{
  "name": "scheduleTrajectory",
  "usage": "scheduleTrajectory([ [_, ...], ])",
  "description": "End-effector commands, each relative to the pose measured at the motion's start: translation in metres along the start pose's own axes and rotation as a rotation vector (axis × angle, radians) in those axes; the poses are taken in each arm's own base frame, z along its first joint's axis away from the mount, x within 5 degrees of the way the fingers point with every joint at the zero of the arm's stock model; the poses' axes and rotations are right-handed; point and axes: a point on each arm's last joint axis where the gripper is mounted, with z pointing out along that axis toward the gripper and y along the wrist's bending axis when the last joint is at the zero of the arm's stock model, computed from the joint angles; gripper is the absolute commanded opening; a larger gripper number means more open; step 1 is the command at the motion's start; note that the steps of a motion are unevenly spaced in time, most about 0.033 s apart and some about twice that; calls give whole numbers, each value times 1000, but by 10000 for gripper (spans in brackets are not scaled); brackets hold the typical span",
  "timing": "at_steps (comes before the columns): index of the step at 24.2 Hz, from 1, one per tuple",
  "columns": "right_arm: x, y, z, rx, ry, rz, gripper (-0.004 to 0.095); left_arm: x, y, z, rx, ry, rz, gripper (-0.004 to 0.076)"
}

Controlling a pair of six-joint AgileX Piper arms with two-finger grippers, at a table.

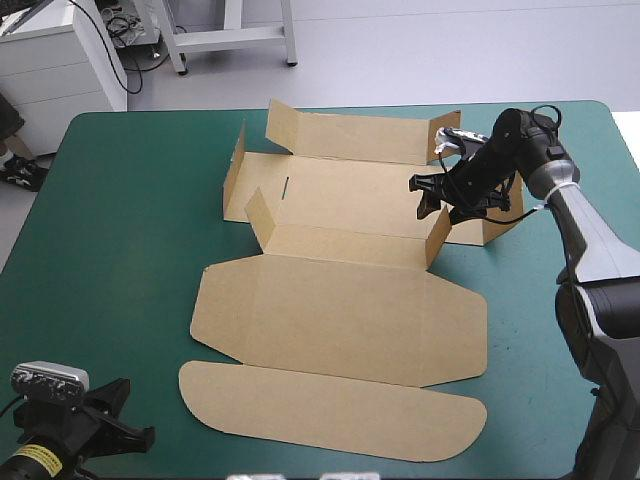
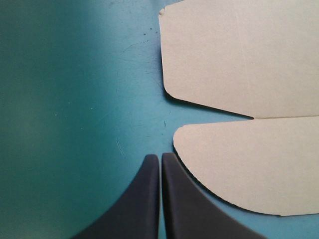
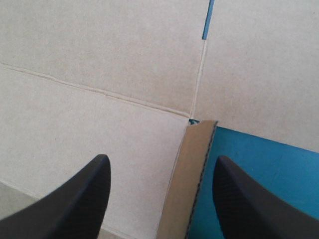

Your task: Fold the box

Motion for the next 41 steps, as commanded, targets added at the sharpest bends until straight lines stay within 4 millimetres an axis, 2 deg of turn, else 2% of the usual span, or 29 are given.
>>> scheduleTrajectory([
  [1,0,11,-24,-25,-46,-22,519,-13,-2,-5,15,-74,-13,-8],
  [6,0,11,-23,-26,-42,1,401,-13,-2,-5,15,-74,-13,-8],
  [10,2,9,-20,-20,-27,15,389,-13,-2,-5,15,-74,-13,-8],
  [17,15,-1,2,-6,62,20,371,-13,-2,-5,15,-74,-13,-8],
  [19,15,-1,2,-7,62,5,236,-13,-2,-5,15,-74,-13,-8],
  [20,15,-1,2,2,62,2,87,-13,-2,-5,15,-74,-13,-8],
  [21,15,-2,2,12,62,-2,13,-13,-2,-5,15,-74,-13,-8],
  [22,15,-4,2,32,62,-9,-12,-13,-2,-5,15,-74,-13,-8],
  [26,15,-5,2,41,63,-67,-13,-13,-2,-5,15,-74,-13,-8],
  [31,14,-4,1,35,59,-301,-13,-13,-2,-5,15,-74,-13,-8],
  [33,11,0,-3,49,42,-345,-13,-13,-2,-5,15,-74,-13,-8],
  [41,-9,46,-15,185,-50,-663,-19,-13,-2,-5,14,-70,-13,-8],
])
